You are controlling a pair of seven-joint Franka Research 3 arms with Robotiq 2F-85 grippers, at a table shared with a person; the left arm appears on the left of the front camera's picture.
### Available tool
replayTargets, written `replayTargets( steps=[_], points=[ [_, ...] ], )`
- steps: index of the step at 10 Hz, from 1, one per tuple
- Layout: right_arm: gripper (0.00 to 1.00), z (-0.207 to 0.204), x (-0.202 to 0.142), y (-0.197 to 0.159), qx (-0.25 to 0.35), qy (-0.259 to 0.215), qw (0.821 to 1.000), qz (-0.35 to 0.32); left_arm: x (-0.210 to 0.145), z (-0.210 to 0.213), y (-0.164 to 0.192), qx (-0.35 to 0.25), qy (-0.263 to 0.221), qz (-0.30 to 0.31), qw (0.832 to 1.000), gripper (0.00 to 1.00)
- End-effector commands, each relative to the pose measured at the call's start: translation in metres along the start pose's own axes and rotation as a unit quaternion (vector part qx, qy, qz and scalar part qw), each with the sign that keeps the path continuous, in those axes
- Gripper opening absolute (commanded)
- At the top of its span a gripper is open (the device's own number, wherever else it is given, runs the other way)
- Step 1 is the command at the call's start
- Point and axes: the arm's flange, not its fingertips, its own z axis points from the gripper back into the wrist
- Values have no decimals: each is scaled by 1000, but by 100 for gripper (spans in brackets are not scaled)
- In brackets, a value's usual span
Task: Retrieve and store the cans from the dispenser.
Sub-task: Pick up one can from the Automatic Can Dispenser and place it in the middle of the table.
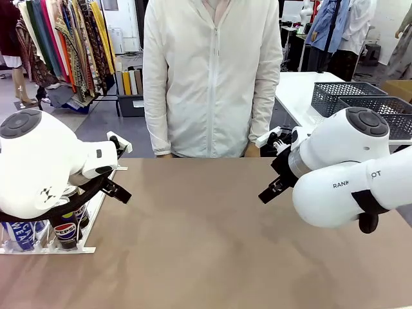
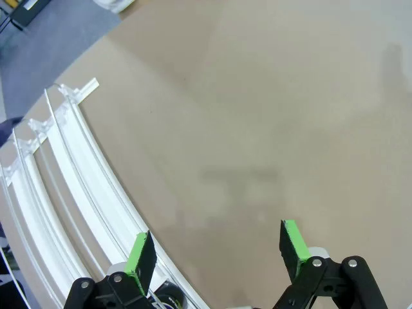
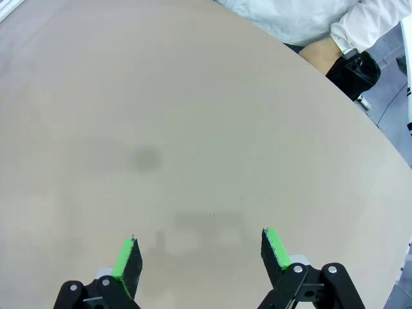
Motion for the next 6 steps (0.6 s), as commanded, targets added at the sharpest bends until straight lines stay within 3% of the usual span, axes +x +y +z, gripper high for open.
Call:
replayTargets(
  steps=[1,5,6],
  points=[
    [100,0,0,0,0,0,1000,0,0,0,0,0,0,0,1000,100],
    [100,0,0,0,0,0,1000,0,0,0,0,0,0,0,1000,100],
    [100,6,2,-1,56,26,998,-29,3,13,-3,-37,18,-7,999,100]
  ],
)
